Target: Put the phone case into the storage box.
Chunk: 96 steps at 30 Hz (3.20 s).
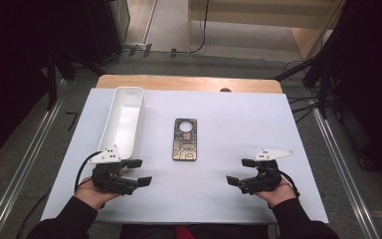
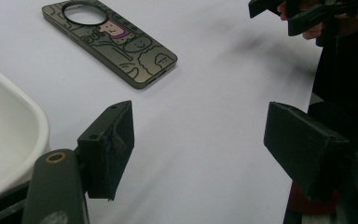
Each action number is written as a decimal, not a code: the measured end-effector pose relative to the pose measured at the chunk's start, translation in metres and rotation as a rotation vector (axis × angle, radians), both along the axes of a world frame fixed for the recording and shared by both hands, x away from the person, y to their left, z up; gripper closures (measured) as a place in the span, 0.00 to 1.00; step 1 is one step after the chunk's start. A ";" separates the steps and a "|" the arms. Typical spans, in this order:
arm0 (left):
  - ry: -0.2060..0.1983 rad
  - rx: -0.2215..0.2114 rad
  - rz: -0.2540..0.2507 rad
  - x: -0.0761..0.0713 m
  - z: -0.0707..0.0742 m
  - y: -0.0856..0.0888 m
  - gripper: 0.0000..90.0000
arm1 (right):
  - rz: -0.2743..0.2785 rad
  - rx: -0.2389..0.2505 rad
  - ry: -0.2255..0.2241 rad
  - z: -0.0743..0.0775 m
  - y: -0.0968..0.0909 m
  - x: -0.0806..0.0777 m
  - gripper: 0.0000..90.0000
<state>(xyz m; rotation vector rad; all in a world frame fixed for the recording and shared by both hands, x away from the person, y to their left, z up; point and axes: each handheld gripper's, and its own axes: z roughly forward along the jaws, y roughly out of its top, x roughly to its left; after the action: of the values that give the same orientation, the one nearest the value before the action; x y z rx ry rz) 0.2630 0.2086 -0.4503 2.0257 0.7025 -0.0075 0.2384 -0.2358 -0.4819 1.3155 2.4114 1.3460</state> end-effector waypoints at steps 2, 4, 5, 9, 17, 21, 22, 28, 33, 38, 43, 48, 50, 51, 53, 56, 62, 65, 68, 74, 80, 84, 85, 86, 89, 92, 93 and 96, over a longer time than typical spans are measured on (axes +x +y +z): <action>0.003 -0.001 0.000 0.000 0.000 0.000 0.27 | -0.004 0.000 -0.001 0.000 0.000 0.001 0.06; 0.005 -0.002 0.002 0.000 0.000 0.000 0.27 | -0.003 0.001 -0.002 0.000 0.000 0.003 0.06; 0.005 -0.002 0.002 0.000 0.000 0.000 0.27 | -0.007 0.001 0.001 0.000 0.000 0.004 0.06; 0.012 0.000 0.004 0.000 0.000 -0.002 0.27 | -0.016 0.000 0.000 0.000 0.001 0.006 0.06; 0.011 0.001 0.005 0.001 0.001 -0.002 0.27 | -0.050 0.001 -0.018 0.006 0.010 0.017 0.06; 0.012 0.004 0.004 0.001 0.000 -0.002 0.27 | -0.075 -0.005 -0.023 0.009 0.017 0.023 0.06; 0.013 0.004 0.004 0.001 0.000 -0.002 0.27 | -0.078 -0.007 -0.024 0.010 0.019 0.024 0.06; 0.011 0.001 0.002 0.001 0.000 -0.001 0.27 | -0.100 -0.029 -0.006 0.012 0.026 0.032 0.06; 0.015 -0.004 0.007 0.002 0.000 0.000 0.27 | -0.115 -0.038 -0.003 0.014 0.031 0.038 0.06; 0.012 -0.002 0.005 0.001 0.000 -0.001 0.27 | -0.132 -0.032 -0.003 0.017 0.036 0.043 0.06; 0.013 -0.004 0.004 0.001 0.000 -0.001 0.27 | -0.144 -0.032 0.002 0.019 0.043 0.049 0.06; 0.015 -0.005 0.002 0.001 0.000 0.000 0.27 | -0.141 -0.036 0.013 0.020 0.053 0.057 0.06; 0.015 -0.005 0.004 0.002 0.000 0.000 0.27 | -0.137 -0.039 0.013 0.020 0.056 0.060 0.06; 0.015 -0.005 0.003 0.002 0.000 0.000 0.27 | -0.137 -0.041 0.014 0.020 0.058 0.061 0.06; 0.018 -0.005 0.002 0.002 -0.001 0.000 0.27 | -0.135 -0.041 0.013 0.020 0.062 0.063 0.06; 0.016 -0.004 0.000 0.002 0.000 -0.001 0.27 | -0.135 -0.044 0.020 0.021 0.066 0.067 0.06; 0.018 -0.003 -0.001 0.002 -0.001 -0.001 0.27 | -0.150 -0.050 0.021 0.024 0.070 0.073 0.06; 0.018 -0.001 -0.007 0.002 -0.001 -0.002 0.27 | -0.159 -0.050 0.025 0.025 0.071 0.076 0.06; 0.019 0.000 -0.005 0.002 -0.001 -0.001 0.27 | -0.163 -0.045 0.033 0.025 0.073 0.079 0.06; 0.021 -0.004 -0.002 0.002 -0.001 -0.001 0.27 | -0.164 -0.056 0.046 0.025 0.078 0.086 0.06; 0.024 -0.008 0.000 0.003 -0.001 0.000 0.27 | -0.172 -0.061 0.053 0.027 0.084 0.091 0.06; 0.023 -0.007 -0.002 0.003 -0.001 -0.001 0.27 | -0.168 -0.080 0.054 0.028 0.091 0.097 0.06; 0.023 -0.006 -0.002 0.003 -0.001 -0.001 0.27 | -0.168 -0.080 0.054 0.028 0.091 0.097 0.06; 0.022 -0.004 -0.002 0.003 -0.001 -0.001 0.27 | -0.171 -0.084 0.056 0.027 0.093 0.098 0.06; 0.018 0.002 -0.002 0.003 -0.001 -0.001 0.27 | -0.175 -0.088 0.063 0.025 0.097 0.101 0.06; 0.018 -0.001 -0.004 0.003 -0.001 0.000 0.27 | -0.174 -0.099 0.062 0.023 0.102 0.103 0.06; 0.017 -0.002 -0.006 0.003 -0.001 0.000 0.27 | -0.178 -0.098 0.065 0.022 0.103 0.104 0.06; 0.019 -0.006 -0.005 0.004 -0.001 0.000 0.27 | -0.193 -0.087 0.080 0.021 0.107 0.107 0.06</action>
<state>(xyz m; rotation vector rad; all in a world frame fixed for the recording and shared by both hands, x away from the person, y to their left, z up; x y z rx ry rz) 0.2667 0.2085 -0.4513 2.0246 0.7086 -0.0318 0.3454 -0.1292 -0.4609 1.5588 2.2921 1.1472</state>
